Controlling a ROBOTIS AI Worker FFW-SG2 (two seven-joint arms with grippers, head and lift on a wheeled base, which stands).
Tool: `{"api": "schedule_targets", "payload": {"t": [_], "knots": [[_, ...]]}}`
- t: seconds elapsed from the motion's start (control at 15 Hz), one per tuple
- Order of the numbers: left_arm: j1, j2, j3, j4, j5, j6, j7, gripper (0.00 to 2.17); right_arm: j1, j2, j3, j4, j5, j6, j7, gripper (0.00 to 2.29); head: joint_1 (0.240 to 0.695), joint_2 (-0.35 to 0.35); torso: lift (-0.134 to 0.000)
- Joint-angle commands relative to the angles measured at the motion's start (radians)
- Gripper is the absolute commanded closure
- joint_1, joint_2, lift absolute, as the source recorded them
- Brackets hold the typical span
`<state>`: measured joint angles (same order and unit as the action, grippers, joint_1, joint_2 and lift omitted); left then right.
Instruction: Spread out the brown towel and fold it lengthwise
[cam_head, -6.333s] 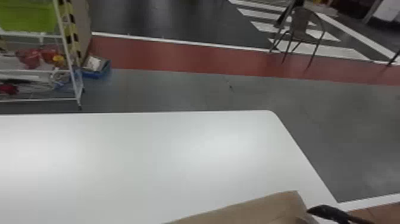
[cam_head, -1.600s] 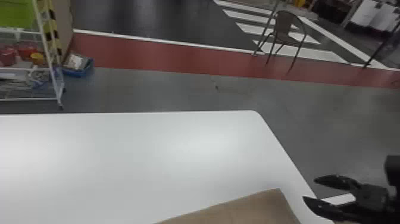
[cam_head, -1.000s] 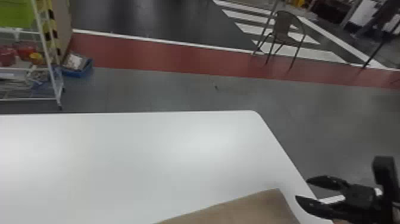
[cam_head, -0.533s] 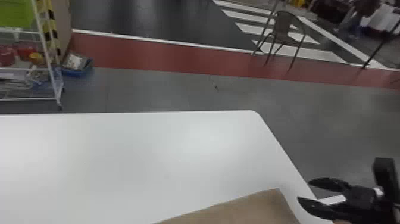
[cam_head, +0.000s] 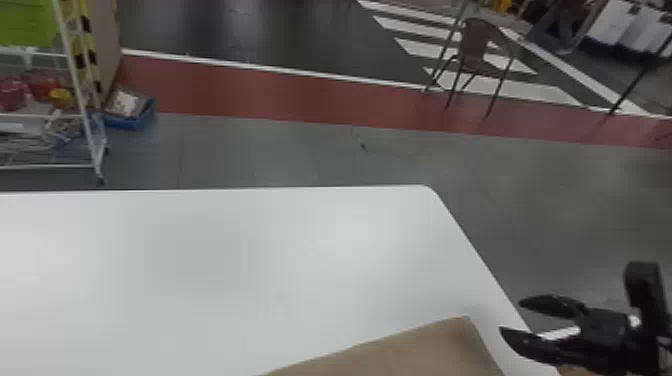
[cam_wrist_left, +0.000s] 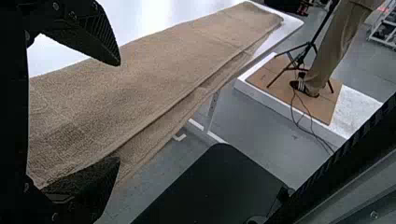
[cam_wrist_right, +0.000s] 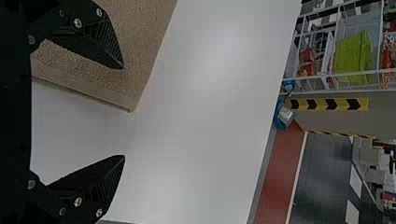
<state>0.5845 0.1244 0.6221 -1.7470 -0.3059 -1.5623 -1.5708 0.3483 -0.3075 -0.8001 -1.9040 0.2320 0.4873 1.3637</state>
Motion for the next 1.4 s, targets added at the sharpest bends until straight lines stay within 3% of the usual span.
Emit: {"api": "schedule_targets", "payload": {"t": [0.0, 0.27, 0.33, 0.53, 0.73, 0.8, 0.87, 1.2, 1.33], "knots": [[-0.011, 0.004, -0.004, 0.001, -0.033, 0.025, -0.010, 0.21, -0.008, -0.004, 0.001, 0.014, 0.003, 0.000, 0.003, 0.23, 0.695, -0.350, -0.122], [-0.021, 0.012, -0.002, 0.001, -0.068, 0.071, -0.010, 0.42, -0.018, -0.004, 0.005, 0.016, 0.004, 0.000, 0.003, 0.23, 0.695, -0.350, -0.122], [-0.021, 0.015, -0.002, 0.001, -0.076, 0.074, -0.010, 0.57, -0.020, -0.002, 0.010, 0.016, 0.003, 0.000, 0.003, 0.23, 0.695, -0.350, -0.122], [-0.021, 0.015, 0.007, -0.003, -0.073, 0.071, -0.010, 0.66, -0.022, 0.001, 0.019, 0.006, 0.003, 0.000, 0.003, 0.24, 0.695, -0.350, -0.122], [-0.014, 0.015, 0.027, -0.032, -0.065, 0.071, -0.010, 0.69, 0.018, 0.034, 0.039, -0.084, 0.003, -0.071, 0.003, 0.24, 0.695, -0.350, -0.122], [-0.011, 0.015, 0.028, -0.048, -0.065, 0.071, -0.010, 0.99, 0.035, 0.042, 0.055, -0.116, 0.009, -0.092, 0.003, 0.24, 0.695, -0.350, -0.122], [-0.005, 0.014, 0.028, -0.057, -0.071, 0.071, -0.010, 1.12, 0.052, 0.053, 0.071, -0.139, 0.020, -0.123, 0.003, 0.24, 0.695, -0.350, -0.122], [0.051, 0.000, 0.018, -0.140, -0.076, 0.086, -0.010, 1.12, 0.083, 0.068, 0.168, -0.173, 0.079, -0.163, 0.003, 0.24, 0.695, -0.350, -0.122], [0.074, 0.000, 0.018, -0.167, -0.068, 0.086, -0.010, 1.12, 0.077, 0.067, 0.203, -0.161, 0.138, -0.163, 0.003, 0.24, 0.695, -0.342, -0.122]]}}
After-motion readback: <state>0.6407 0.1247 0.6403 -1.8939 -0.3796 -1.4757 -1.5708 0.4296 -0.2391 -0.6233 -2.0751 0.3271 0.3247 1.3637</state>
